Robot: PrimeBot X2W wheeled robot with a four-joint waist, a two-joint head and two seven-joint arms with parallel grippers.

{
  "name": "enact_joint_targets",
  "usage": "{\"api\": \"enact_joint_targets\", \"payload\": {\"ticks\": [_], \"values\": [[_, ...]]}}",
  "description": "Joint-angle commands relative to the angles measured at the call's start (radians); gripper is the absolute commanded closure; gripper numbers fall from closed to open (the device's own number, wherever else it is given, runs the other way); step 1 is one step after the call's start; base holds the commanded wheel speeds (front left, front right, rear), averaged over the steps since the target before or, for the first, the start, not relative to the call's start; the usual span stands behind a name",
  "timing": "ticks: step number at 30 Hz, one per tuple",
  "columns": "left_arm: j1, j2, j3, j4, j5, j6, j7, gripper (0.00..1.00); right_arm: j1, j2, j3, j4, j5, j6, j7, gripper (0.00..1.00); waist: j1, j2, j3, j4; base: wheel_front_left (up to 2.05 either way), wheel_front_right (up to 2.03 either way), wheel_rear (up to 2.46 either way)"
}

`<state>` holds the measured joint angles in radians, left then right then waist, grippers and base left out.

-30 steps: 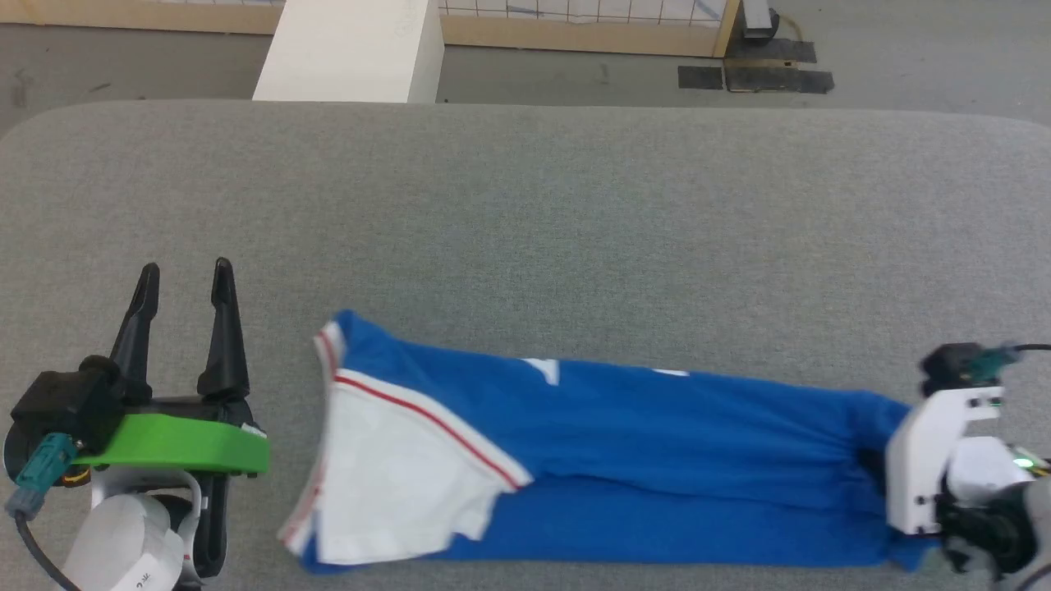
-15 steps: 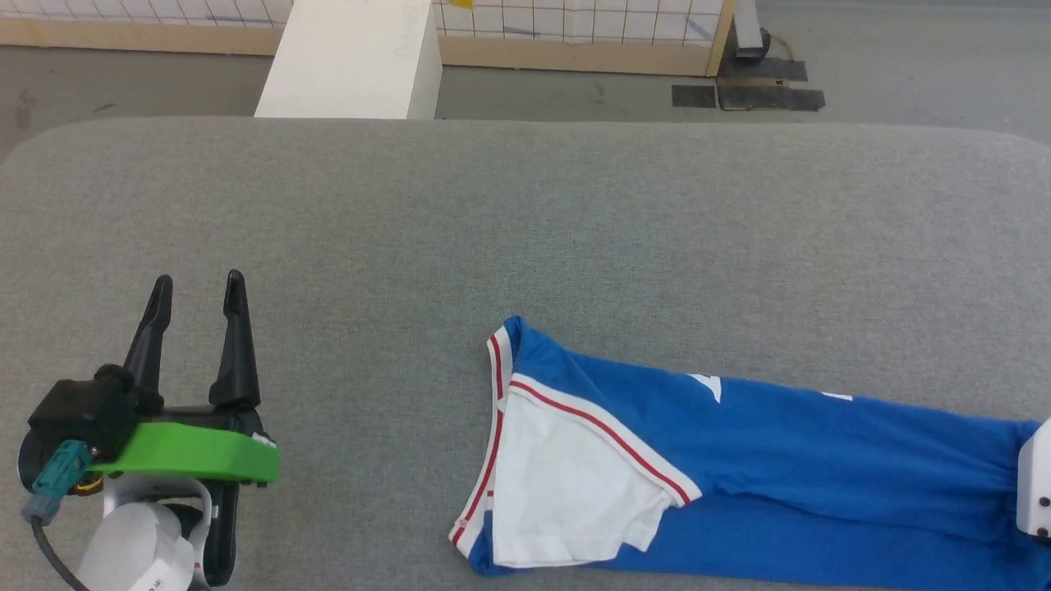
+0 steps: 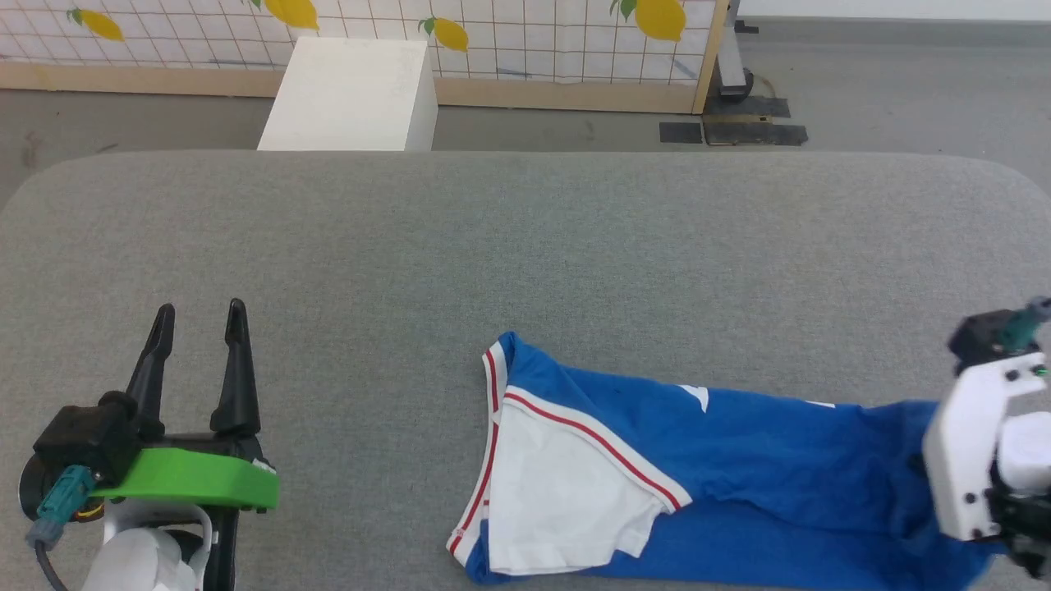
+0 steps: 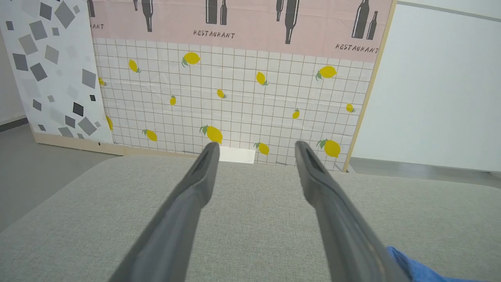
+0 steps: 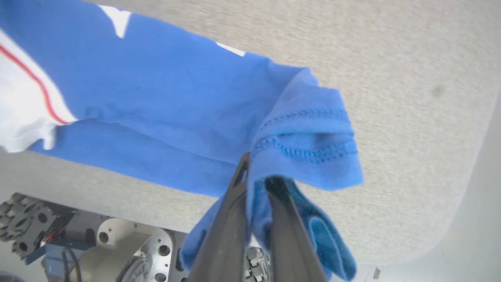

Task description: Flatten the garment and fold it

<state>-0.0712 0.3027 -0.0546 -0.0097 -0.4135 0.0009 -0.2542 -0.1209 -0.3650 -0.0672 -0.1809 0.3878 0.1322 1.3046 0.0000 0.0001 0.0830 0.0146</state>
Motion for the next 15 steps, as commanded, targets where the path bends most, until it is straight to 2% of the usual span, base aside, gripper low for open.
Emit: {"api": "enact_joint_targets", "payload": {"ticks": [1, 7, 15], "values": [[0.011, 0.0, -0.001, -0.005, -0.001, 0.002, -0.007, 0.0, 0.01, 0.024, 0.018, -0.031, 0.025, -0.002, 0.01, 1.0, 0.0, -0.0001, 0.0, 0.002, 0.0, 0.0, 0.0], [0.006, -0.004, -0.01, -0.009, -0.004, 0.0, -0.007, 0.0, -0.02, 0.095, 0.138, -0.097, 0.069, -0.002, -0.011, 1.0, 0.0, -0.0001, 0.007, 0.015, 0.0, 0.0, 0.0], [0.006, -0.003, -0.017, 0.001, -0.008, -0.002, -0.006, 0.0, -0.107, 0.219, 0.289, 0.016, 0.07, -0.002, -0.156, 1.0, 0.0, -0.0001, 0.018, 0.047, 0.0, 0.0, 0.0]]}}
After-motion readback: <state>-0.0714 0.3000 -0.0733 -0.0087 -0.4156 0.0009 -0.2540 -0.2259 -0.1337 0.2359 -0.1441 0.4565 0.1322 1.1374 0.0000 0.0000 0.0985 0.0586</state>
